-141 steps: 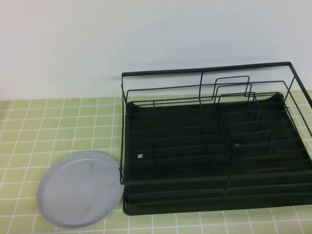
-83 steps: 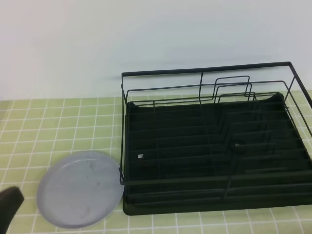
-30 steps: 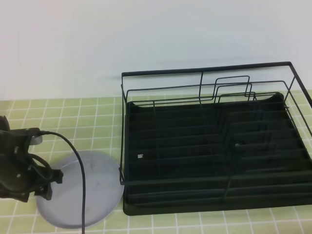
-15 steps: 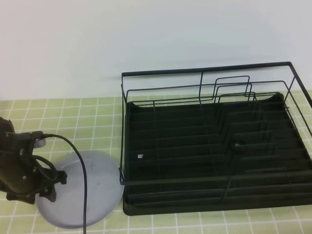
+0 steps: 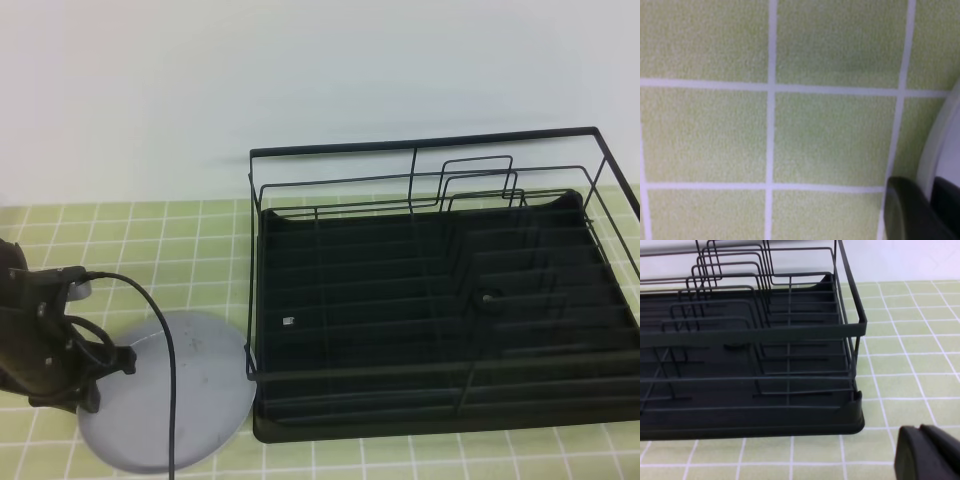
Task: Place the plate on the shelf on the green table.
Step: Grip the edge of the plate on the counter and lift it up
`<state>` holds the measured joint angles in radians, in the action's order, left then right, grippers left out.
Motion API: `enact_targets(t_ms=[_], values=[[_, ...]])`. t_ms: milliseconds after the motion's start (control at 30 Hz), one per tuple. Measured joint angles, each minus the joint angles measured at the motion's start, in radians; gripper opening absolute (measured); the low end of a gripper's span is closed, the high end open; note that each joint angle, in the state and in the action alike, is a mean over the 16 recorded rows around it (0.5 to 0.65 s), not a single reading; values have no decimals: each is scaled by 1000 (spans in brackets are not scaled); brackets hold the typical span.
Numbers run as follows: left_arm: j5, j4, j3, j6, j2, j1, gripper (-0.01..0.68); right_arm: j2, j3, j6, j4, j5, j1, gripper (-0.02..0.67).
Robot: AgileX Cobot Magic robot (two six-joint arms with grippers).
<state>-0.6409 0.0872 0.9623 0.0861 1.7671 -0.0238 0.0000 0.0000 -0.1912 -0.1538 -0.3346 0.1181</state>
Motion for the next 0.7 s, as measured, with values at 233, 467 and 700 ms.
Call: enact_targets(t_ms=[233,467,700], values=[[-11,0,1,2,-18,0,35,0,0,0,1,0,0,-2],[-18,-19,13,16,-69,0,24,0,0,0,1,0,0,-2],[-38,-57,47,41,-153,0,10,0,0,0,1,0,0,-2]])
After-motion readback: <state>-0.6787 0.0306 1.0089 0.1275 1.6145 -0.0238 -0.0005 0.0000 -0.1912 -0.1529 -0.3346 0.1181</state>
